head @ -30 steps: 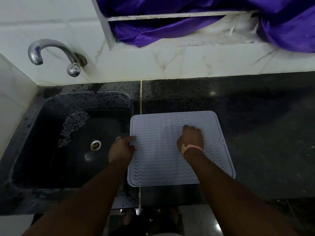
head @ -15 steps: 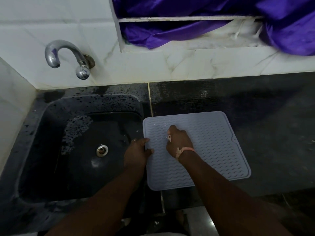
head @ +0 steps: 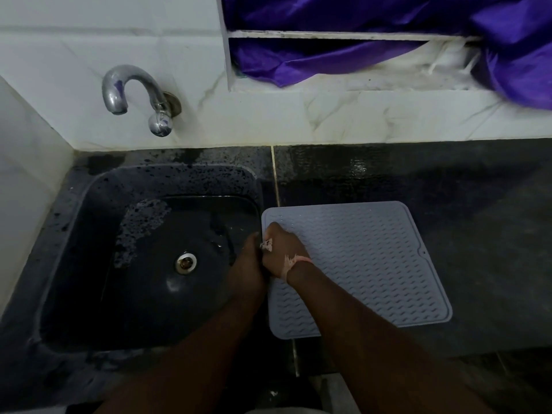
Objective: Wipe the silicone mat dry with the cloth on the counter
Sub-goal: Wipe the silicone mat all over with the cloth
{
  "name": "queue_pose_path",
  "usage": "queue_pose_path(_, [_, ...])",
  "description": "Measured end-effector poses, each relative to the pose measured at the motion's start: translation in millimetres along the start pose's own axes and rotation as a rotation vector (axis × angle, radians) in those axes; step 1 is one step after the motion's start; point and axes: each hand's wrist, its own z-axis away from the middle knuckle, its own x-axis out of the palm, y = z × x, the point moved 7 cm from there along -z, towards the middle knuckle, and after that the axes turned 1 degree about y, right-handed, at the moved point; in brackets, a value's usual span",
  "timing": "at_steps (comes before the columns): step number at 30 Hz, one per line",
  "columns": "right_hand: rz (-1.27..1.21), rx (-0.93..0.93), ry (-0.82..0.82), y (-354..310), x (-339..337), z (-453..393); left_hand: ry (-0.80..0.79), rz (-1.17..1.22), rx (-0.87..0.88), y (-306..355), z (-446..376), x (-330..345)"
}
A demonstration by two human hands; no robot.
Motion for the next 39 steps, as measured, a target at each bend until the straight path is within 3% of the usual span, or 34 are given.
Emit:
queue_pose_path(3, [-0.338,0.175,-0.074,10.1,-5.1,-3.4,-0.061,-0.118,-0.101,-8.3,8.0,4.1])
queue_pose_path(5, [-0.618,0.287,-0.134,20.7,-11.5,-2.1,-0.056,-0.078,-0.163,-5.4,11.4,2.9])
queue_pose_path(7, [-0.985,0.355,-0.154,36.0,-23.6,2.8,-0.044,-0.161,-0.124,3.5,7.5,3.4])
queue_pose_path(10, [-1.366,0.381,-0.04,75.1,-58.4,13.0,-0.069,-0.404,-0.043,21.3,-0.8,5.9])
queue_pose_path(13, [-1.465,0.451,0.079,131.8,-99.1,29.7,-0.111,-0.469,0.029,43.6,3.5,17.1])
queue_pose_path(16, [-1.33,0.502,0.146,181.7,-136.1,46.4,-0.133,-0.456,0.103,63.2,13.3,32.9])
queue_pose_path(22, [-0.716,0.568,0.51,239.1,-191.3,59.6,-0.175,-0.529,0.12,73.9,18.0,47.1])
queue_pose_path(24, [-0.518,0.539,0.534,243.4,-202.6,54.4,-0.177,-0.551,0.106,74.7,18.9,47.9])
queue_pose_path(28, [0.161,0.506,0.547,233.6,-229.7,46.1,-0.182,-0.594,0.1,80.1,19.0,50.3])
queue_pose_path(30, [0.338,0.408,0.545,223.3,-230.0,42.3,-0.182,-0.605,0.096,81.4,17.6,51.2])
queue_pose_path(34, [0.434,0.26,0.431,210.3,-197.4,39.0,-0.167,-0.618,0.112,81.0,16.8,51.0])
queue_pose_path(39, [0.387,0.243,0.403,202.8,-184.6,30.7,-0.188,-0.625,0.141,74.9,15.8,50.4])
